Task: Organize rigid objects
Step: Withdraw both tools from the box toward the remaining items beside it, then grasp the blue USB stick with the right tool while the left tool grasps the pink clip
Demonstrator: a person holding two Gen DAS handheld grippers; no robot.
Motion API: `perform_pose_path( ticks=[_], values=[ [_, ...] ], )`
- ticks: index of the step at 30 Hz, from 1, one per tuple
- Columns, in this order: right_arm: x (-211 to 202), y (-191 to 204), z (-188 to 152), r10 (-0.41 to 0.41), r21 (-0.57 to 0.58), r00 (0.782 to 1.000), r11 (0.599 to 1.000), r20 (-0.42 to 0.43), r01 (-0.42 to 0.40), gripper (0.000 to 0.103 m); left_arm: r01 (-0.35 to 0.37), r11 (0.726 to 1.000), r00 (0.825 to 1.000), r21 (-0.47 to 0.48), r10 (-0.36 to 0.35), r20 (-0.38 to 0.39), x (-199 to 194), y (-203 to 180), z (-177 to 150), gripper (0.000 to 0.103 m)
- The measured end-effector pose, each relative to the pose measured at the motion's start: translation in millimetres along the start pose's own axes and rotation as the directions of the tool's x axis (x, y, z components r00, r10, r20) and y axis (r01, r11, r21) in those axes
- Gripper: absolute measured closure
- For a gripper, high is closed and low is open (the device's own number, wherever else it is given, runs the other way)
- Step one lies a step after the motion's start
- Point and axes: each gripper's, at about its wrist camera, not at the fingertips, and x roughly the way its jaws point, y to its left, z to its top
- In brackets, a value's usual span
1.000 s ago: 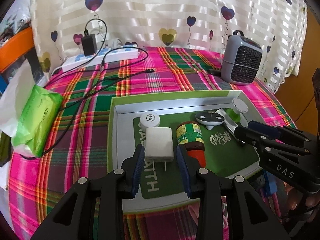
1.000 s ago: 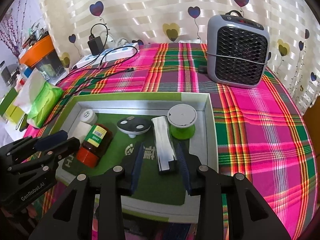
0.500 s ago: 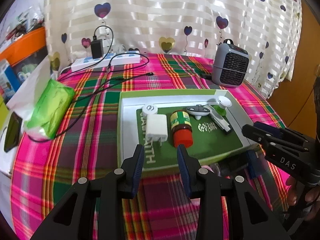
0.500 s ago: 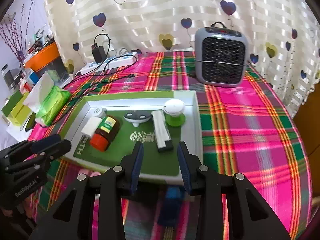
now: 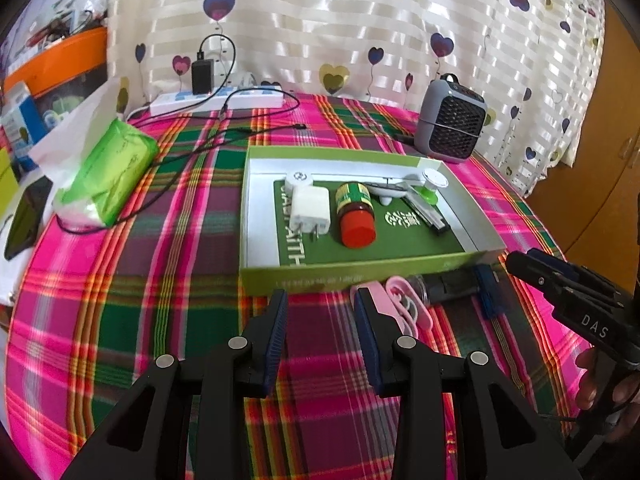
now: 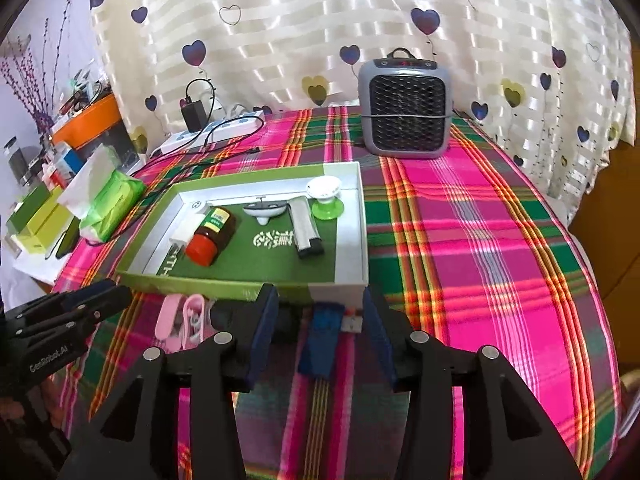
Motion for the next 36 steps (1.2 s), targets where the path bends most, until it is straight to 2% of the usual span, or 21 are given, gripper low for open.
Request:
perform_pose_path(
  ticks=[14,19,26,36],
  values=[
    [7.0,-2.6,-26.5,0.005,-0.005,0.998,1.000,-0.066,-0.005,0.057,0.024,1.000,0.999,-0.002,-0.024,-0.023,1.4,-5.6,-13.7,0.071],
    [14.3,2.1,-26.9,-0.057,-0.043,0.995,0.998,-0.084,0.054,0.057,0.033,0.999,0.999,-0.007,-0.034,-0.036,4.0,-6.6,-15.6,0.071],
    [22.0,5.8,-25.4,-0.066,-0.065,0.992,0.996,-0.108,0.059,0.057,0.047,0.999,0.998,-0.001,-0.047,-0.045,7.8,-11.9,-13.0,0.071],
    [24.6,-5.2,-25.1,-0.118,-0.026,0.986,0.993,-0.114,0.116,0.057,0.042,0.999,0.997,0.028,-0.040,-0.061,15.8,-27.6,-9.7,0.070]
  ],
)
